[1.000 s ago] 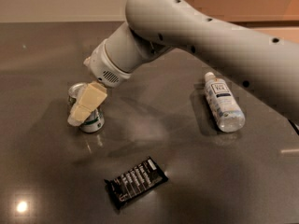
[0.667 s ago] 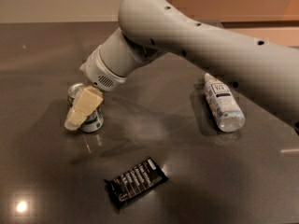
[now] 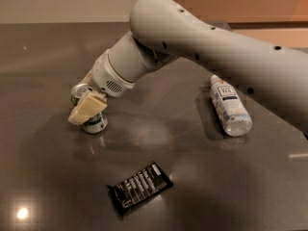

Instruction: Knock 7up can over

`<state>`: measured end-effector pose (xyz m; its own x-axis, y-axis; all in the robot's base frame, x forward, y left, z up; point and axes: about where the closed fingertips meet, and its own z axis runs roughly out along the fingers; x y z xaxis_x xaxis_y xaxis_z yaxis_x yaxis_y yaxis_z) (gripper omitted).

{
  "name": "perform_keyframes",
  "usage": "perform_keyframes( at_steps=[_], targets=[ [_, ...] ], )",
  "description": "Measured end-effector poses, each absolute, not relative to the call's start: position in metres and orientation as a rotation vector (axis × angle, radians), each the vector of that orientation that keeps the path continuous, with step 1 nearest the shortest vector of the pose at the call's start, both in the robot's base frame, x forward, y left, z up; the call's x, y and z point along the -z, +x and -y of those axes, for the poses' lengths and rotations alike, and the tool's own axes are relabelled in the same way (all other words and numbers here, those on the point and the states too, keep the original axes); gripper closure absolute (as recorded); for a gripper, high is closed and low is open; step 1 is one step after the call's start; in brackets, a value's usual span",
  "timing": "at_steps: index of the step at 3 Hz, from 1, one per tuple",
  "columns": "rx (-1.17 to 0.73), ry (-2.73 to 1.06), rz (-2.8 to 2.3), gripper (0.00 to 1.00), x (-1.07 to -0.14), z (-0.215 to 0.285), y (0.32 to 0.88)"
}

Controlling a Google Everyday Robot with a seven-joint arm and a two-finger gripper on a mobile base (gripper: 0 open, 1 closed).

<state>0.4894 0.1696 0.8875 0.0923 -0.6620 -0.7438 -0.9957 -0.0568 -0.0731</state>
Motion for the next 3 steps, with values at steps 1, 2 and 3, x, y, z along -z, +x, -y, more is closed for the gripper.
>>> perform_keyframes(
  at_steps=[1, 2, 3],
  targets=[
    [-0.747, -1.769, -1.606, 0.64, -0.897, -0.162, 0.484],
    [-0.733, -1.764, -1.612, 0.87, -0.913, -0.148, 0.485],
    [-0.659, -1.791, -1.690, 1.00, -0.926, -0.127, 0.495]
  ],
)
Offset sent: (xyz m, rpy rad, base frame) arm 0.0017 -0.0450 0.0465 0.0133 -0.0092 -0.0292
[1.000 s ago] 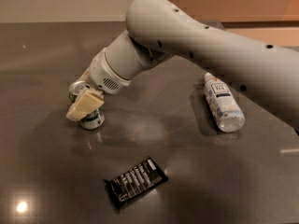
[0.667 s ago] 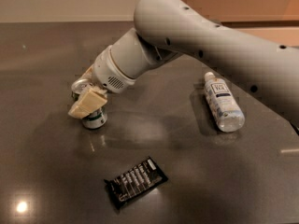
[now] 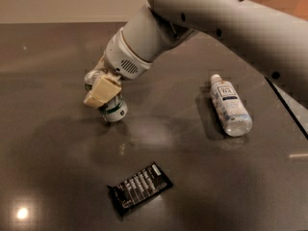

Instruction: Knock 7up can over

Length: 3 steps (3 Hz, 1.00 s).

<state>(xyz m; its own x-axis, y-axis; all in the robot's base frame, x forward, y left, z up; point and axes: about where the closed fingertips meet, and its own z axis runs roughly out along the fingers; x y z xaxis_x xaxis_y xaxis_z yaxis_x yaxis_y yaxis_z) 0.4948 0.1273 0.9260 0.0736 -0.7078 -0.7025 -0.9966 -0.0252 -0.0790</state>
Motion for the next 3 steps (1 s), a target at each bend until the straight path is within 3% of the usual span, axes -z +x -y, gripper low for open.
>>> perform_keyframes(
  at_steps=[3],
  targets=[
    [-0.426, -1.905, -2.061, 1.00, -0.891, -0.049, 0.522]
  ],
)
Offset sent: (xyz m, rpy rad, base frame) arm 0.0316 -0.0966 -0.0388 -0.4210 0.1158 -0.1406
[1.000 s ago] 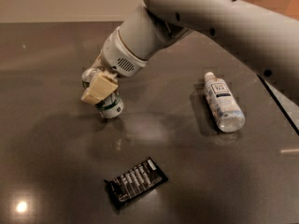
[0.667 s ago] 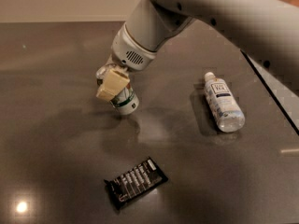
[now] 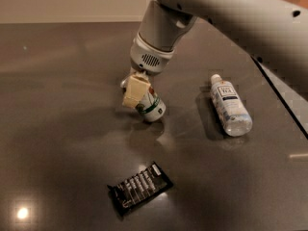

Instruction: Knock 7up can over

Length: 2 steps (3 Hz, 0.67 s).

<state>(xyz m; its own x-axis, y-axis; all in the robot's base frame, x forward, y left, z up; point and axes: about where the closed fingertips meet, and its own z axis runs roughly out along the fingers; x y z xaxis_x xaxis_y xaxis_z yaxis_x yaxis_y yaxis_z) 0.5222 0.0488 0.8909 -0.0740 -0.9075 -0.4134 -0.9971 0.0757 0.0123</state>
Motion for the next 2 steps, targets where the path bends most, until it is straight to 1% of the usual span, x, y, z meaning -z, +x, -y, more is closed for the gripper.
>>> perform_keyframes(
  at_steps=[1, 2],
  targets=[
    [-0.391, -1.943, -2.120, 0.95, -0.8820, -0.0351, 0.5263],
    [-0.362, -2.001, -2.136, 0.78, -0.8782, -0.0278, 0.5245]
  ],
)
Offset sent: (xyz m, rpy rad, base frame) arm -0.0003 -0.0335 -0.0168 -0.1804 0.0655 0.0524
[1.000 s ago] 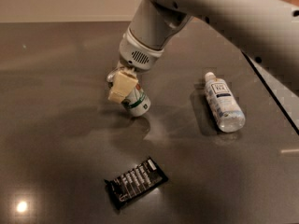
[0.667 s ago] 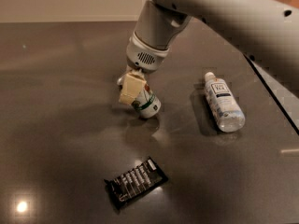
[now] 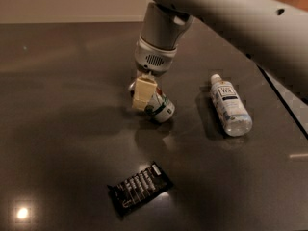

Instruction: Knock 7up can over

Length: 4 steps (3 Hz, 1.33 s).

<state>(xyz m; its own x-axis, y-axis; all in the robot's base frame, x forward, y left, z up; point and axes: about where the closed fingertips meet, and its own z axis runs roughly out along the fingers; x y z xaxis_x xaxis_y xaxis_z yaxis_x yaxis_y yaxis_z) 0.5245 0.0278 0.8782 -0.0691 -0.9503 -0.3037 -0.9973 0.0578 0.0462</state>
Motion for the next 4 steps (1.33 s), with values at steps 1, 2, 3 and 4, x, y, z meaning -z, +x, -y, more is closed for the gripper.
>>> perform_keyframes(
  at_steps=[1, 2, 3, 4],
  targets=[
    [-0.340, -2.056, -2.126, 0.54, -0.8781, -0.0259, 0.5203],
    [-0.332, -2.097, -2.112, 0.30, -0.8766, -0.0275, 0.5178],
    [-0.334, -2.114, -2.101, 0.07, -0.8745, -0.0307, 0.5159],
    [-0.351, -2.108, -2.079, 0.00, -0.8727, -0.0346, 0.5156]
  ],
)
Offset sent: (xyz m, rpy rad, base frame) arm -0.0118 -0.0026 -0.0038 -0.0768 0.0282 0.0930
